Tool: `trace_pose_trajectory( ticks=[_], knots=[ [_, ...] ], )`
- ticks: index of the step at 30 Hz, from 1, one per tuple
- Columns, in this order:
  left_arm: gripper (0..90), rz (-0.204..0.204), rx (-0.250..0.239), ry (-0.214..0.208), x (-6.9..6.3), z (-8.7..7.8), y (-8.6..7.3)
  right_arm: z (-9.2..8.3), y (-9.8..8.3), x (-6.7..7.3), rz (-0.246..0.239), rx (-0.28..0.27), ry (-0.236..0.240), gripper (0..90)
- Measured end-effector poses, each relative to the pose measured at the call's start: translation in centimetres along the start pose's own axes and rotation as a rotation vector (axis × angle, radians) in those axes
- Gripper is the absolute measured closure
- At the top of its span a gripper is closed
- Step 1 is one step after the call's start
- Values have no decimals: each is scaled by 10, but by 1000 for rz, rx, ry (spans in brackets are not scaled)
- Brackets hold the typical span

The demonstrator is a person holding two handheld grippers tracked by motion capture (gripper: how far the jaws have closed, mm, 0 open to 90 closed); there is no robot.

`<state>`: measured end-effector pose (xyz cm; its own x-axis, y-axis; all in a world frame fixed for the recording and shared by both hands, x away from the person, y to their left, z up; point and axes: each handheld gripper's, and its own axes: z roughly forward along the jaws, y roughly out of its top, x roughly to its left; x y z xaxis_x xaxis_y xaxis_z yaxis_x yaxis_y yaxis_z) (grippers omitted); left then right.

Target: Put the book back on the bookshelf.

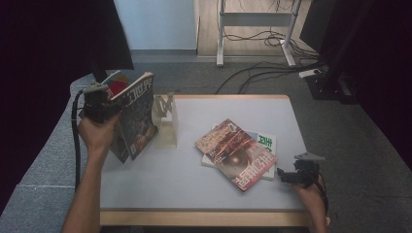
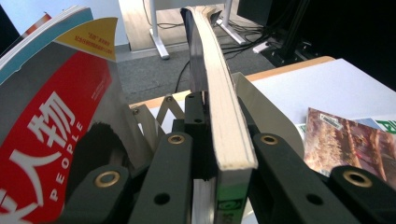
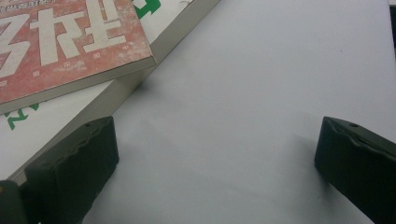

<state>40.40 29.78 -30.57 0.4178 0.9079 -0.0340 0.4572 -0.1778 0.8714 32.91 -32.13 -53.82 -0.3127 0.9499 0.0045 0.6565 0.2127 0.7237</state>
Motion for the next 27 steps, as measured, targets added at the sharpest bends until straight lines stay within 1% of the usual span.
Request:
trace_pose_trajectory(
  ticks=[6, 8, 11, 13, 16, 18, 20, 21, 23, 27],
  knots=[
    [826, -4, -22, 26, 0, 8, -1, 0, 0, 0, -1, 0, 0, 0],
    [826, 3, -37, 39, -1, 9, -4, 0, 0, 0, -1, -1, 0, 0],
    [826, 17, -39, 41, -1, 11, -8, 0, 0, 0, -1, 0, 1, 0],
    [825, 28, -39, 35, -1, 11, -11, 0, 0, 0, -1, -1, 1, 0],
    [824, 14, -41, 20, 2, 8, -16, 0, 0, 0, -1, -2, 0, 0],
    [822, 8, -27, 6, 5, 5, -18, 0, 0, 0, -1, -2, 0, 0],
    [822, 8, -16, 3, 6, 3, -21, 0, 0, 0, 0, -1, 0, 0],
    [821, 8, -2, -4, 6, 1, -22, 0, 0, 0, 0, -1, 0, 0],
    [820, 13, 14, -8, 6, -2, -24, 0, 0, 0, 0, -1, -1, 0],
    [816, 22, 54, -28, 3, -7, -27, 0, 0, 0, 1, -1, -1, 0]
  ],
)
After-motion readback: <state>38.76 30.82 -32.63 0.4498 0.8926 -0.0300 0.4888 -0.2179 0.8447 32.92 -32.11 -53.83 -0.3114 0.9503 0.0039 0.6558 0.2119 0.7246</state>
